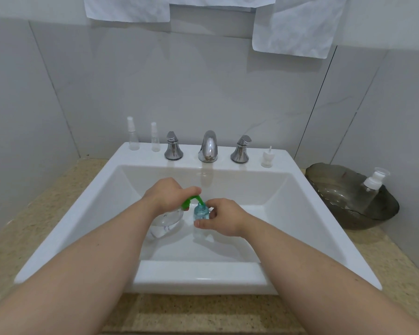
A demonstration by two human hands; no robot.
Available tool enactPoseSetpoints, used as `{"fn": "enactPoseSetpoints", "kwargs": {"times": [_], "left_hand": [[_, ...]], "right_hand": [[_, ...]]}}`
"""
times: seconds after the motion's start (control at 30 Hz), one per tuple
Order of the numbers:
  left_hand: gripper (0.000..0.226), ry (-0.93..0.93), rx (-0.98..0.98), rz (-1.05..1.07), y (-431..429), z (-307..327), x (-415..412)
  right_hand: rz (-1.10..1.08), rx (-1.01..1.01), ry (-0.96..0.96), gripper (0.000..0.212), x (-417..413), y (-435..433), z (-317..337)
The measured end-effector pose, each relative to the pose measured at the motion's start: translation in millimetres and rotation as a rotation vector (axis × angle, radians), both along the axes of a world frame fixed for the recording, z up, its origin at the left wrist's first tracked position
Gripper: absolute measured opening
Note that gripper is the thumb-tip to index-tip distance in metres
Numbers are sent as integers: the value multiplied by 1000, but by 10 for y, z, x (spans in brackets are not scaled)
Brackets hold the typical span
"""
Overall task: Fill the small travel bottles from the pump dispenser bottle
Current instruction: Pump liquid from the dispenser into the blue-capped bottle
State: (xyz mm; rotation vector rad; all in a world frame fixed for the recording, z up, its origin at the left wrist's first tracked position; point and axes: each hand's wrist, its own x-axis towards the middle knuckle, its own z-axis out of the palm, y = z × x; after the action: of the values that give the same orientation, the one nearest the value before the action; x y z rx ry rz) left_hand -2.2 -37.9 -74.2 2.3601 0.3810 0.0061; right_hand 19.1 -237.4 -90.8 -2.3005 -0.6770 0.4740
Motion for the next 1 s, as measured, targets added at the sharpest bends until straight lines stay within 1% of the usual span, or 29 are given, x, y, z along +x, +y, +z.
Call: {"fn": "enactPoseSetpoints", "kwargs": {"times": [0.23,0.33,0.7,0.83,0.93,1.0], "left_hand": [[56,14,0,-10,-35,19,-10],[49,12,2,-9,-37,18,-12],[43,10,35,-19,-42,23,-24],[46,9,35,-15,-40,35,-28],[61,-5,16,-8,-30,14,-22],[67,-13,34,-11,-31,4,-22]], "right_hand": [[-4,-17,-3,39,0,-8,2],[3,-21,-14,35,-4,-5,6],[4,-44,-16,38,-9,-11,2],[3,-37,-10,37,-12,-8,11],[2,-41,-8,33,-12,-13,17],[-4,-37,-3,32,-4,-26,12]]}}
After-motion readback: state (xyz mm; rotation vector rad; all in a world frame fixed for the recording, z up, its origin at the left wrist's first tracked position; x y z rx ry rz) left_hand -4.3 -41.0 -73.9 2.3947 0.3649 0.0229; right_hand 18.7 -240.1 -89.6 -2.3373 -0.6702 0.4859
